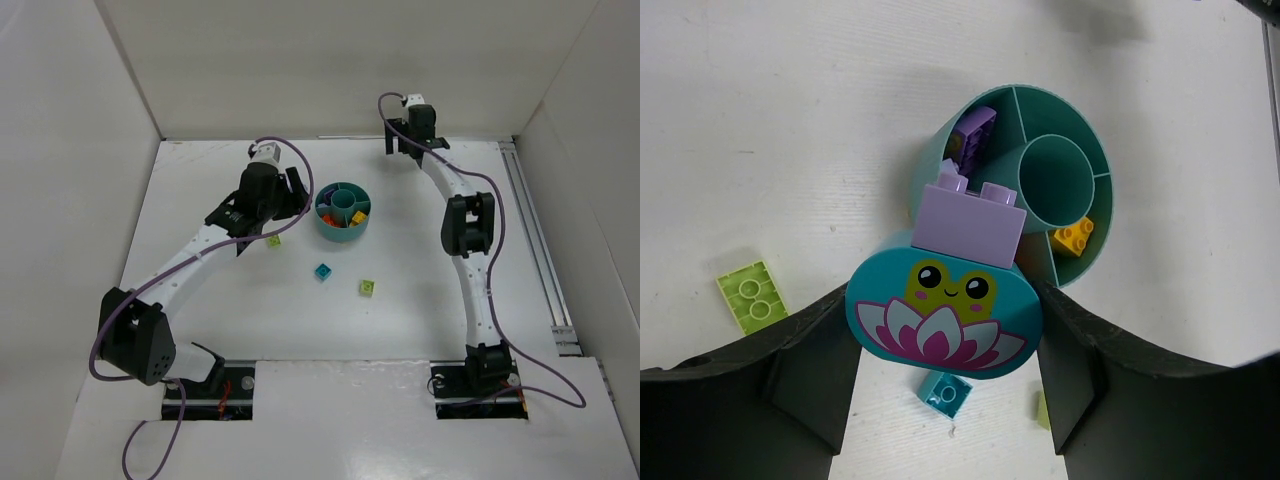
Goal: Sort the legos into containers by color
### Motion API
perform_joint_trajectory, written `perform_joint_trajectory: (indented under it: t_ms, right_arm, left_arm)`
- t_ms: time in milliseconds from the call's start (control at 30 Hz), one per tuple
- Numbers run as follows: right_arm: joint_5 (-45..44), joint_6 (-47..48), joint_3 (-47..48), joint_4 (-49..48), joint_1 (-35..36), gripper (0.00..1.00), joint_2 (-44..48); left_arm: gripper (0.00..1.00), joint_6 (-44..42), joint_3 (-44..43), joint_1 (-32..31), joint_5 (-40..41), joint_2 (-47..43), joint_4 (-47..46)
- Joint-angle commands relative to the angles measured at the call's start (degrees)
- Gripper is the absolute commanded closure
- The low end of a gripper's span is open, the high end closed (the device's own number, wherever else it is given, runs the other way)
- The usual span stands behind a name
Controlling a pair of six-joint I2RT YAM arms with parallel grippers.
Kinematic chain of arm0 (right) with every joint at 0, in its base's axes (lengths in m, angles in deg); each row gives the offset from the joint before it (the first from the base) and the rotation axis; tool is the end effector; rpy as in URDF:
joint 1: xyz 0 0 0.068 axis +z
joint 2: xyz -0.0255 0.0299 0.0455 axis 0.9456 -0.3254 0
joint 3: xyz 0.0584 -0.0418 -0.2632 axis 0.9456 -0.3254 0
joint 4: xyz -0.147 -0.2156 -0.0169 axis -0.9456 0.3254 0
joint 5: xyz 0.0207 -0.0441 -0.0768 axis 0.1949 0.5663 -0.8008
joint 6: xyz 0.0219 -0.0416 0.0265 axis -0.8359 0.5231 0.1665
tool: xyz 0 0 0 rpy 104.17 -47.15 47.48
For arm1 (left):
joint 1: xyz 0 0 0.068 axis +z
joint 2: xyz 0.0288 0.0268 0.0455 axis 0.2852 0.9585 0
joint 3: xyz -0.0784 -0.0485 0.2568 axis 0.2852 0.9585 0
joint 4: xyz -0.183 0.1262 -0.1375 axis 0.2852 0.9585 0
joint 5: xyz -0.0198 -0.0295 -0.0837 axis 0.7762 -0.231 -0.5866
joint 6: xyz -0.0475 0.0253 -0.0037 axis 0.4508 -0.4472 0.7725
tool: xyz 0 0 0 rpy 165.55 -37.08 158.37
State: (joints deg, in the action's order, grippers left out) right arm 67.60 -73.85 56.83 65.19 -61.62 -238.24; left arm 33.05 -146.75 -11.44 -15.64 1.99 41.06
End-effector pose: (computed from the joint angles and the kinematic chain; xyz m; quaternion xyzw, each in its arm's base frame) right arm 0.5942 0.0943 0.1909 -0.0721 0.8613 -0.0228 0.5024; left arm 0.2839 -0.1498 0.3212 -0.0147 0.8299 -0.2537 0.4967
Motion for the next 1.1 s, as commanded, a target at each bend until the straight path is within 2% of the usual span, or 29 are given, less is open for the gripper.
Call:
perform_joint_trajectory:
  t_ms: [0, 267, 333, 400, 433, 467, 533, 600, 733, 767, 933, 1033, 1067]
  right_arm:
    - [-0.33, -4.33, 3.29, -4.33, -1.65, 0.00, -1.98]
    - [1.07, -5.39, 6.17, -6.35, -2.71, 0.00, -6.37]
    - [2.21, -5.40, 6.71, -6.35, -2.71, 0.05, -6.99]
    - [2.22, -6.79, 6.71, -7.49, -2.71, 0.13, -8.48]
    - [2.22, -6.80, 6.71, -7.49, -2.71, 0.23, -8.49]
    - [2.22, -7.59, 6.71, -8.45, -2.71, 0.28, -9.18]
    - [2.22, -8.65, 7.24, -9.42, -2.71, 0.50, -9.81]
    - [3.01, -9.35, 7.77, -9.95, -2.71, 0.51, -10.33]
    - [2.39, -9.35, 6.38, -9.95, -2.71, 0.67, -8.85]
    - [1.79, -9.35, 5.58, -9.95, -2.71, 0.78, -8.14]
    - [5.29, -3.65, -1.36, -10.75, -2.71, 0.88, -0.51]
    - [8.35, 3.29, -10.75, -11.80, -2.71, 0.91, 8.28]
    - [9.94, 4.87, -16.87, -12.67, -2.71, 0.91, 10.82]
  left_arm:
    - [0.80, 1.06, -1.90, 0.06, 0.99, -0.17, -1.69]
    - [0.80, 1.06, -4.53, 0.06, 0.99, 4.13, 0.15]
    - [0.80, 1.06, -5.42, 0.06, 0.99, 4.92, 0.15]
    - [0.81, 1.06, -5.95, 0.06, 0.99, 5.46, 0.15]
    - [0.81, 1.06, -5.95, 0.06, 0.47, 5.46, 0.15]
    - [0.81, 1.06, -5.95, 0.06, 0.46, 5.46, 0.15]
    - [0.81, 1.67, -5.95, 0.06, 0.46, 5.46, 0.68]
    - [0.81, 1.68, -5.95, 0.06, 0.46, 5.46, 0.68]
    - [0.81, 2.21, -5.42, 0.06, 0.99, 4.93, 1.21]
    - [0.81, 2.21, -5.42, 0.06, 0.99, 4.93, 1.21]
    - [0.81, 2.73, -4.28, 0.06, 0.99, 2.92, -0.01]
    - [0.81, 2.73, -2.78, 0.06, 0.99, 0.55, -0.63]
    - [0.81, 3.26, -2.00, 0.06, 0.99, 0.01, -0.64]
